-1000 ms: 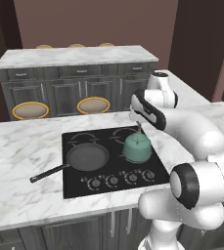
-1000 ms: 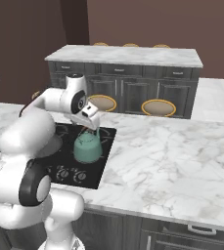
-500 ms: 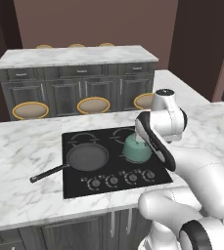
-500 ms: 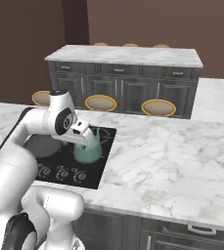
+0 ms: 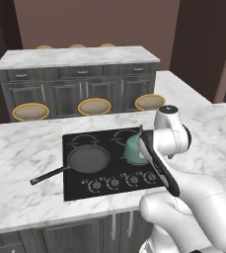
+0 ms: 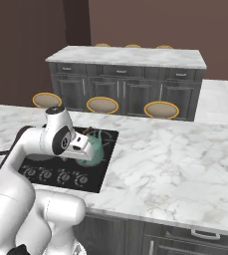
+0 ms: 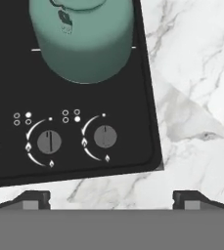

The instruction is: Pick the kettle from the counter and place it on a stove burner. Then turn the burner on.

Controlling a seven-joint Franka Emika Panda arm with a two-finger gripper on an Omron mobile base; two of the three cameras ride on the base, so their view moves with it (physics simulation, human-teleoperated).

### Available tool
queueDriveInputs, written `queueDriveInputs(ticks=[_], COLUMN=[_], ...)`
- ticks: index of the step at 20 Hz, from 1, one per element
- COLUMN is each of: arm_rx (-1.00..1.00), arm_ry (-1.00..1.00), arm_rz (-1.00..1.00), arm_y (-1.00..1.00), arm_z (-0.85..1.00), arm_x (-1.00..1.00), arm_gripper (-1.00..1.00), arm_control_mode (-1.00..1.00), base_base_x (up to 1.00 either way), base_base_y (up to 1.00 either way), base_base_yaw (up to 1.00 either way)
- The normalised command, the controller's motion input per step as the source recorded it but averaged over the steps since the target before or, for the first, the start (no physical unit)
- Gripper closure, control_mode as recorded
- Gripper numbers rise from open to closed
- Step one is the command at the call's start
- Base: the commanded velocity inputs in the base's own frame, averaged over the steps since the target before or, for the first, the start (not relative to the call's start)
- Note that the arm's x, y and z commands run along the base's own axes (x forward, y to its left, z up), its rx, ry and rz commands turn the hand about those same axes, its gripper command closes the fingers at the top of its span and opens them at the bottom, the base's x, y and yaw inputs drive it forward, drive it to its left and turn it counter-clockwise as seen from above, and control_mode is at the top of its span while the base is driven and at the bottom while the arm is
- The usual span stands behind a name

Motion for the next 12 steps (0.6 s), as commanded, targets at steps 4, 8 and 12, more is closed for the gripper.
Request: queueDriveInputs(ticks=[4,8,12], arm_rx=[0.00,0.00,0.00], arm_ry=[0.07,0.06,0.00], arm_rz=[0.08,0.11,0.11], arm_y=[0.00,0.00,0.00], arm_z=[-0.25,-0.20,-0.29], arm_x=[-0.05,0.00,0.00], arm_gripper=[-1.00,-1.00,-1.00], arm_control_mode=[-1.00,-1.00,-1.00], base_base_x=[0.00,0.00,0.00], base_base_y=[0.00,0.00,0.00], base_base_yaw=[0.00,0.00,0.00])
